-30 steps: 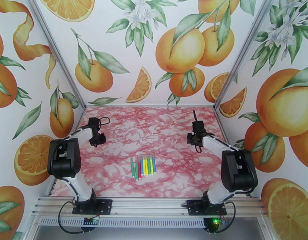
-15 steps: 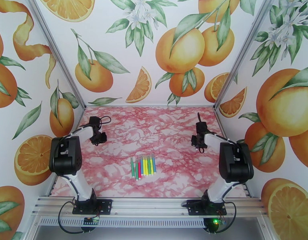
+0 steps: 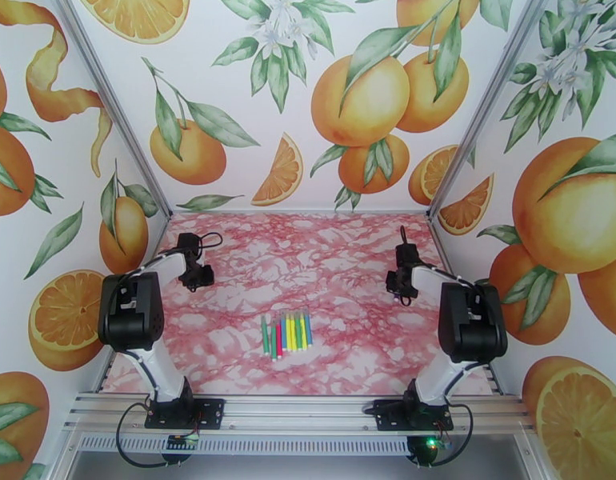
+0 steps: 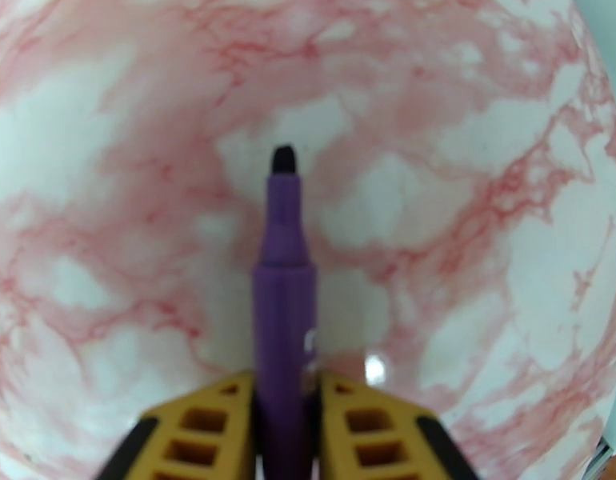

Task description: Open the pen caps

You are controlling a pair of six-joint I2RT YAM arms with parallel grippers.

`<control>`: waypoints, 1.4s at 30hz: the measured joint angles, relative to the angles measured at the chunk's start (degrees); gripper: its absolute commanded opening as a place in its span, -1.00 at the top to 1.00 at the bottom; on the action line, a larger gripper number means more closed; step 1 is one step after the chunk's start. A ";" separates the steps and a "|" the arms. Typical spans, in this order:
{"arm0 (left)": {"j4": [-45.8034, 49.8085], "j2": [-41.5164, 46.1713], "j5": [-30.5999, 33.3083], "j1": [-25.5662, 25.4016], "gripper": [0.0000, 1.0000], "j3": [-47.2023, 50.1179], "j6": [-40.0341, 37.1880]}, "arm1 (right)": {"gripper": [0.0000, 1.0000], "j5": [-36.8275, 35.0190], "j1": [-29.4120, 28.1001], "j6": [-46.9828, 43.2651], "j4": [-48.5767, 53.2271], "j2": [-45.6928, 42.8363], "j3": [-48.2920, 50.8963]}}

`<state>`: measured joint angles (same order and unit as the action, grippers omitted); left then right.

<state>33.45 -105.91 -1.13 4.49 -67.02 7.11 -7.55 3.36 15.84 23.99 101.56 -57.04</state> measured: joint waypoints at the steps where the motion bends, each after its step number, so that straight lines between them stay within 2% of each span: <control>1: -0.02 -0.02 -0.02 0.00 0.41 0.00 -0.02 | 0.43 0.00 0.00 0.11 0.02 0.00 0.00; 7: -0.02 0.00 -0.70 0.00 0.35 0.00 0.00 | 0.36 -0.07 0.07 0.35 0.07 0.02 0.00; 11: 0.00 0.15 -0.98 -0.02 0.23 0.02 0.02 | 0.16 -0.31 0.11 0.44 0.33 -0.22 0.04; 13: -0.02 0.46 -1.01 0.00 0.19 0.07 0.02 | 0.12 -0.26 0.09 0.35 0.52 -0.68 0.13; 23: -0.76 7.58 -1.81 -0.20 -0.02 1.60 0.52 | -0.02 0.52 -0.85 -0.17 3.21 -10.54 0.63; 26: -1.86 11.98 -2.14 -1.55 -0.09 4.04 0.96 | -0.04 1.38 -3.78 -0.52 3.91 -14.45 1.09; 35: -6.99 27.96 -6.14 -12.81 -0.23 12.26 3.89 | -0.07 6.58 -17.49 -0.28 5.46 -23.63 1.90; 42: -8.48 37.35 -7.93 -18.27 -0.32 18.12 6.67 | -0.10 9.42 -26.64 1.07 6.27 -27.26 4.42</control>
<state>24.97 -68.55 -9.06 -13.78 -48.90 13.78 1.87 -23.29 16.91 30.26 74.30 -52.62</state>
